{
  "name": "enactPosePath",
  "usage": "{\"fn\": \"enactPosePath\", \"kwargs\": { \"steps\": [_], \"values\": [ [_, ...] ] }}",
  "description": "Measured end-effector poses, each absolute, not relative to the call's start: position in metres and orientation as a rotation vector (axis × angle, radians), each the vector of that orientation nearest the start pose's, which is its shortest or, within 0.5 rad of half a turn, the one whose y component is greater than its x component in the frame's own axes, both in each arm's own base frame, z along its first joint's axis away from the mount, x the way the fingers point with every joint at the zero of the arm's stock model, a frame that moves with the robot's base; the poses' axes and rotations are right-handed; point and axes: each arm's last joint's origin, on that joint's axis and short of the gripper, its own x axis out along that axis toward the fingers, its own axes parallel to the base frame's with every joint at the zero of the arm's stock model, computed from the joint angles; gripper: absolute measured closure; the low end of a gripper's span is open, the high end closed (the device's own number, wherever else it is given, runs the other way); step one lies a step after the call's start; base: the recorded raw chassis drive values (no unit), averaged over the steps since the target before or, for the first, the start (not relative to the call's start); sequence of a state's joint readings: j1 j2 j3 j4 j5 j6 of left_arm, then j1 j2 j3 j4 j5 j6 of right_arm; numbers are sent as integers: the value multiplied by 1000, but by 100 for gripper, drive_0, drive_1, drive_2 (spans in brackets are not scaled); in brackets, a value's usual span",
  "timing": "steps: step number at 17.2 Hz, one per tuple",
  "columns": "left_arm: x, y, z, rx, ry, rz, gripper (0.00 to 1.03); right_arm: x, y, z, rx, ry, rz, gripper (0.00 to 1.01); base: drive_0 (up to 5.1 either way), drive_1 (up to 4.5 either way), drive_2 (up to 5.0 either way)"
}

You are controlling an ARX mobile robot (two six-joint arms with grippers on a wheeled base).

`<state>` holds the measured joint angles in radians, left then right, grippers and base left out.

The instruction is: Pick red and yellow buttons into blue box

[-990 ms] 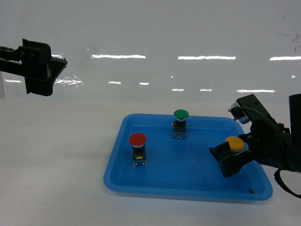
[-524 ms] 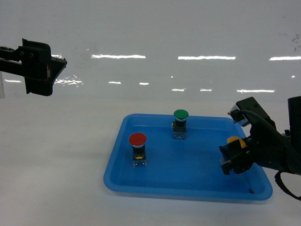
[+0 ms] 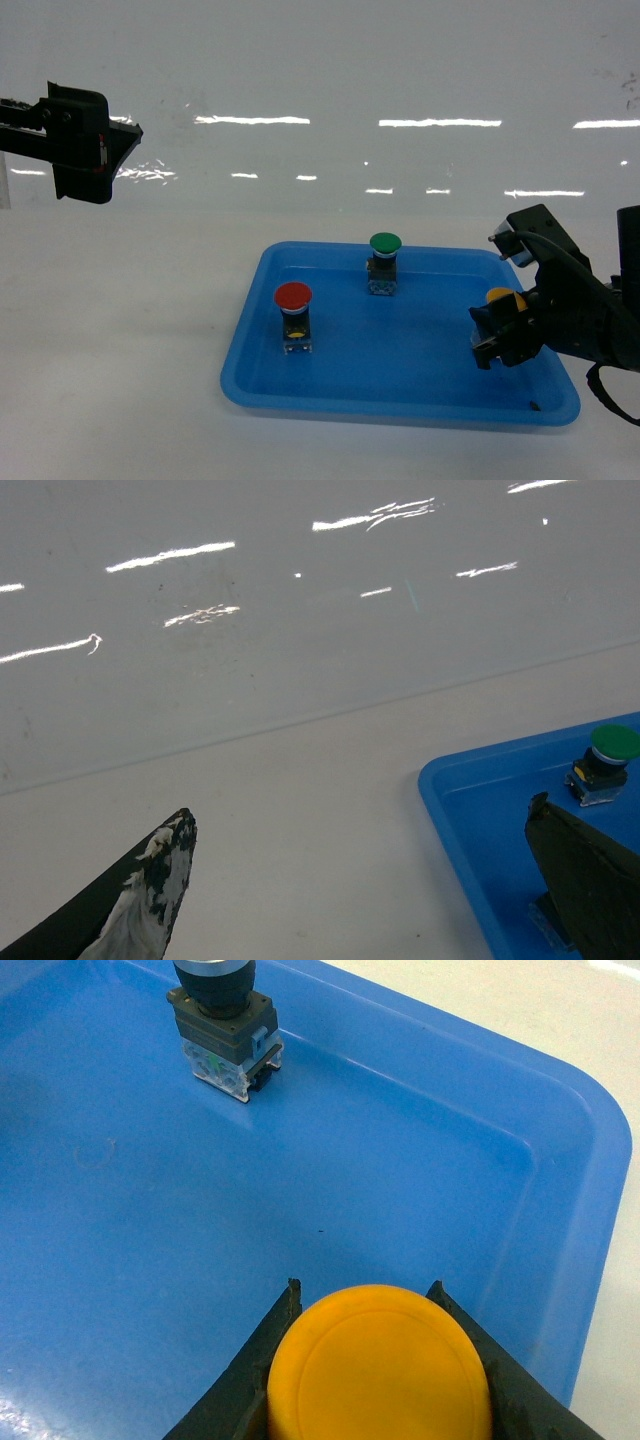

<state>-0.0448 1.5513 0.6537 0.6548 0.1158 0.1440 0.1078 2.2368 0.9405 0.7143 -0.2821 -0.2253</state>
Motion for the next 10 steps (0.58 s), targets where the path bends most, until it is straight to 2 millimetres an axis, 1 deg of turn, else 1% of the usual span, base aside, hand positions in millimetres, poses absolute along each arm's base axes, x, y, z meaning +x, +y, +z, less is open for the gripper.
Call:
{"fn": "enactPosePath", "kwargs": {
  "steps": [3, 5, 6, 7, 9, 10],
  "values": [
    [308, -17, 190, 134, 231, -177, 5, 377, 44, 56, -122, 511, 417, 69, 0, 0, 0],
    [308, -17, 190, 134, 231, -177, 5, 376, 43, 61, -114, 499, 410, 69, 0, 0, 0],
    [308, -17, 190, 134, 231, -177, 5, 375, 42, 66, -107, 486, 405, 69, 0, 0, 0],
    [308, -17, 190, 134, 231, -177, 5, 374, 39, 74, -94, 467, 394, 69, 0, 0, 0],
    [308, -17, 190, 134, 231, -177, 5, 367, 32, 102, -46, 410, 371, 69, 0, 0, 0],
    [308, -17, 190, 134, 231, -177, 5, 360, 27, 113, -22, 401, 365, 69, 0, 0, 0]
  ]
}}
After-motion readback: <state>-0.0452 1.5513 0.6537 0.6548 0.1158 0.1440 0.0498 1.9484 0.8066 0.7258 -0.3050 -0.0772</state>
